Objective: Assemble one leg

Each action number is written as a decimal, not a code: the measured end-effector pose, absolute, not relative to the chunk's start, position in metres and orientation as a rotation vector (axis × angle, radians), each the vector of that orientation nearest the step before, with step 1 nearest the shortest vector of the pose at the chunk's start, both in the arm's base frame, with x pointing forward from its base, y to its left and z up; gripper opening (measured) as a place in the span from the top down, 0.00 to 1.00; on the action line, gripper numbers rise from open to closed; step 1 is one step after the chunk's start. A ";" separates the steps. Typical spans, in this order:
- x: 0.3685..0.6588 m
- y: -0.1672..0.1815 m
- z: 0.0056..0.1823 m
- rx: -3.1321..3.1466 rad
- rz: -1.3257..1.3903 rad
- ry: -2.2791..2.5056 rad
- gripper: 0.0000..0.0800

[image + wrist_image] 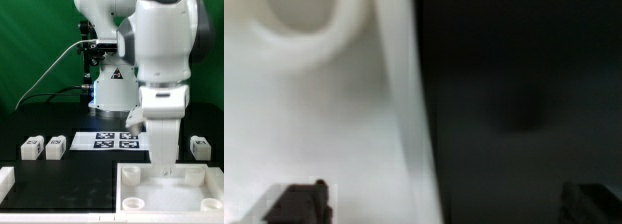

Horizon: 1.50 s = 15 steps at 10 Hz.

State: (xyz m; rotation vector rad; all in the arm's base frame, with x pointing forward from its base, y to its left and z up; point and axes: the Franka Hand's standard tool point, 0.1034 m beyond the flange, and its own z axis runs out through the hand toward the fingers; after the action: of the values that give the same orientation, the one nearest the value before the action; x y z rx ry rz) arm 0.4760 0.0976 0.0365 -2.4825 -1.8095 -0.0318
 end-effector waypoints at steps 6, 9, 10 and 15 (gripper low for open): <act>0.449 0.143 0.047 -2.934 -0.054 -0.797 0.19; 0.434 0.160 0.035 -2.998 0.054 0.039 0.19; 0.429 0.169 0.034 -2.992 0.077 0.157 0.19; 0.414 0.175 0.039 -2.978 0.564 0.093 0.19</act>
Offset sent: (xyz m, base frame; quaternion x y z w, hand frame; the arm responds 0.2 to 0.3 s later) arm -0.0217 0.0213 0.0042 -0.0597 0.0310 0.3656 0.9283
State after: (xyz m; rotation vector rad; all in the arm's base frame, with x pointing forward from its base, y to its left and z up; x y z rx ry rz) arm 0.4137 0.1748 0.0393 -2.9777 0.0932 0.5644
